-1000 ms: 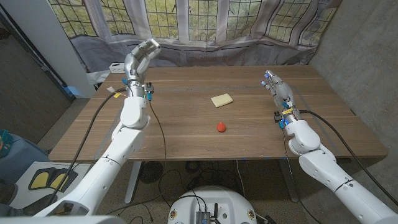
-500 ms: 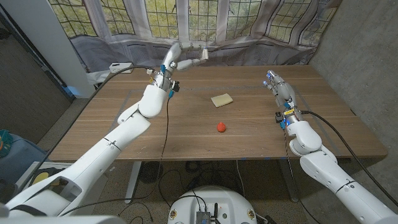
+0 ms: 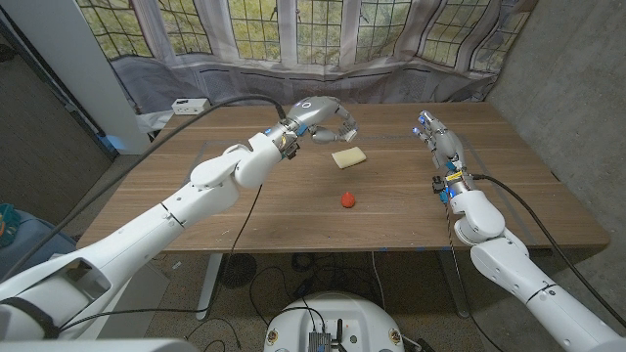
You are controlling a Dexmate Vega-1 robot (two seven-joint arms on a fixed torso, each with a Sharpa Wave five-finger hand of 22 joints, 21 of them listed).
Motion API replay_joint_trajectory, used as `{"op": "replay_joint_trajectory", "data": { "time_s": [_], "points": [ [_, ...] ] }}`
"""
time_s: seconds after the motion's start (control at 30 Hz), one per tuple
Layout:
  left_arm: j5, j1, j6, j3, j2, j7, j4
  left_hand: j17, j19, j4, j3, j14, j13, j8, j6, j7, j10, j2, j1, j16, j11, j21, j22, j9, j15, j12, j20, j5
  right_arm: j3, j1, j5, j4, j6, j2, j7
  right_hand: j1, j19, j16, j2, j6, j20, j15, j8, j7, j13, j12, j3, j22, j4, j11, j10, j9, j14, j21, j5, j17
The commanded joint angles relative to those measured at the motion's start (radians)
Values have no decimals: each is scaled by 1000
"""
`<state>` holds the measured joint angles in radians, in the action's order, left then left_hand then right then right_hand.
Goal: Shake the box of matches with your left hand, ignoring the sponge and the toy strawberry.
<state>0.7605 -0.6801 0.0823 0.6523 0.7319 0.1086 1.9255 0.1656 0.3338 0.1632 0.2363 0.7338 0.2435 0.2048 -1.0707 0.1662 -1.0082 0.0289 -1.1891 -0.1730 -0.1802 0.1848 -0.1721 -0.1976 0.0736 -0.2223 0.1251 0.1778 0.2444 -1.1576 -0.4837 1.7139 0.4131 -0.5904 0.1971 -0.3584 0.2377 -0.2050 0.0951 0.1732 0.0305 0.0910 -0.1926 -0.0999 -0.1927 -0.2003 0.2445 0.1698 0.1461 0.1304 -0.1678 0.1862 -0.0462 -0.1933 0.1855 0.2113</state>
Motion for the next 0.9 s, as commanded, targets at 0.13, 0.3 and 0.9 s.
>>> {"op": "replay_joint_trajectory", "data": {
  "time_s": [0.13, 0.3, 0.9],
  "points": [
    [-49, -109, 8, -93, -47, 237, -43, 5, 17, -15, 12, 6, 1, 9, -28, -3, -110, 38, 24, -11, -43, 10, -2, -5, 110, -9, 6, 1, 1, -10, 2, 7, -3, 1, 6, 5, 5, -8, -2, 12, -2, 1, -3, 0, -2, -1, -1, 3, -5, 1, -7, 2, -6, -2, 0, 3],
    [-197, -171, 93, -157, -96, 407, -80, 7, 28, -15, 10, 20, 1, 13, -38, -9, -116, 38, 25, -16, -42, 14, -2, -4, 108, -12, 6, 0, 2, -11, 3, 8, -5, 1, 7, 5, 5, -8, -1, 12, -2, 1, -3, 0, -2, -1, -1, 3, -5, 0, -7, 2, -6, -2, 0, 4],
    [-659, -426, 226, -482, -131, 486, 19, 4, 30, -18, 8, 32, 0, 13, -46, -18, -124, 37, 34, -13, -42, 13, -2, -4, 102, -15, 10, -1, 23, 26, 1, -17, -7, 7, -20, 5, 6, -8, -1, 11, -2, 1, -3, 1, -2, -1, -1, 3, -5, 1, -7, 2, -7, -2, 0, 4]
  ]
}}
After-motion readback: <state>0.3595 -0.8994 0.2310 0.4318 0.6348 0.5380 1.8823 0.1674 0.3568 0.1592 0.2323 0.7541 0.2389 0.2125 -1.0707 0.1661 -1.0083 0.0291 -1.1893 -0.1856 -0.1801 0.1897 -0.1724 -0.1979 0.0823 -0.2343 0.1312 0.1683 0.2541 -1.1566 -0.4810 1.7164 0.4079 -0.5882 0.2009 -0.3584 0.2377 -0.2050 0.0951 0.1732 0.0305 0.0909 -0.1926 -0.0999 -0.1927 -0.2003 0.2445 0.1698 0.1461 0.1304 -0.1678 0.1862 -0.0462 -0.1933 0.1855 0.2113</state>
